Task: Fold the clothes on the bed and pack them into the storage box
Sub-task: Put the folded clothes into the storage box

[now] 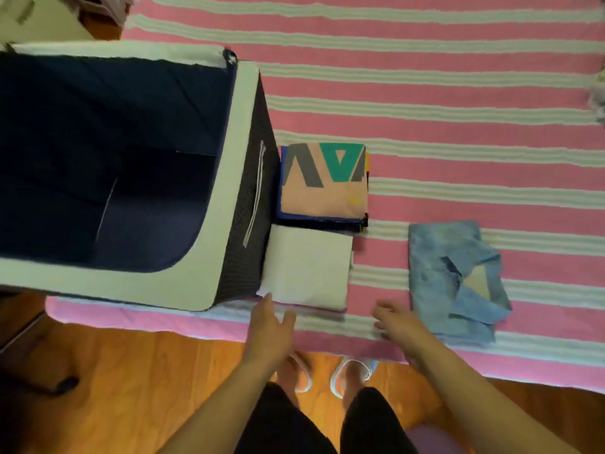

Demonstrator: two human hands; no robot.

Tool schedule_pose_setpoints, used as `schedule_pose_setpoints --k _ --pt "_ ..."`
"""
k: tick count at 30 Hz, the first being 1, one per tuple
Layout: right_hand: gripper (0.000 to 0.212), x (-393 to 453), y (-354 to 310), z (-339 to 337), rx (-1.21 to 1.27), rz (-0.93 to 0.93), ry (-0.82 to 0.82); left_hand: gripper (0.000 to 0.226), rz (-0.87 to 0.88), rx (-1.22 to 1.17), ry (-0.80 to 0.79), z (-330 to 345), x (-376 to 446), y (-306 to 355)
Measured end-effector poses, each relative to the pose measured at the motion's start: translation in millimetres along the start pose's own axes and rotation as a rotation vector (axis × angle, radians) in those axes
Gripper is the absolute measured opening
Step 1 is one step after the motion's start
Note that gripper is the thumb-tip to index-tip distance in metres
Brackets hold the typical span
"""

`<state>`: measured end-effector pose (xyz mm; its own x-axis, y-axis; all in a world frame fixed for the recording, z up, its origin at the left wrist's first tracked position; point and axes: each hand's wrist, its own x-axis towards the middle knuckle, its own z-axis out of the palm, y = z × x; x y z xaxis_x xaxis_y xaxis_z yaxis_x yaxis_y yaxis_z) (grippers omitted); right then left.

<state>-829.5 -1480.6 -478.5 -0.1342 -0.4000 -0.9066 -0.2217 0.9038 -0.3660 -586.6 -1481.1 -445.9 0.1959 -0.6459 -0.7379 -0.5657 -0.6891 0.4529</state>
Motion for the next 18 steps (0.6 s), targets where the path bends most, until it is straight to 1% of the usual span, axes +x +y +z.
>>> schedule_pose_setpoints --k 2,4,7,9,11,14,16,18 --pt "0.055 33.5 -9.8 17.5 -0.046 -0.053 -0.018 0.068 0.065 0.001 0.111 17.0 43.4 -6.9" --pt "0.066 66.0 -21.7 37.2 0.025 -0.074 -0.042 0.069 0.083 0.043 0.221 38.5 83.2 -7.8" --pt "0.086 106.5 -30.9 71.9 0.161 -0.124 0.015 0.073 -0.019 0.223 0.346 73.6 109.3 -3.1" --pt "0.099 127.8 -28.1 92.1 0.166 -0.222 0.073 0.072 -0.065 0.253 0.394 85.4 118.2 -3.0" --pt "0.099 138.8 -24.0 101.2 0.168 -0.329 0.068 0.071 -0.071 0.29 0.406 87.2 124.4 -9.1" --pt "0.085 126.2 -30.7 87.1 0.191 -0.403 0.079 0.072 -0.041 0.402 0.388 79.2 116.0 -9.8" --pt "0.077 122.5 -30.4 62.2 0.157 -0.405 0.166 0.071 0.043 0.444 0.33 76.4 101.2 -7.3" --pt "0.074 119.5 -25.3 41.1 -0.007 -0.419 0.255 0.068 0.14 0.384 0.24 72.5 92.8 -10.3"
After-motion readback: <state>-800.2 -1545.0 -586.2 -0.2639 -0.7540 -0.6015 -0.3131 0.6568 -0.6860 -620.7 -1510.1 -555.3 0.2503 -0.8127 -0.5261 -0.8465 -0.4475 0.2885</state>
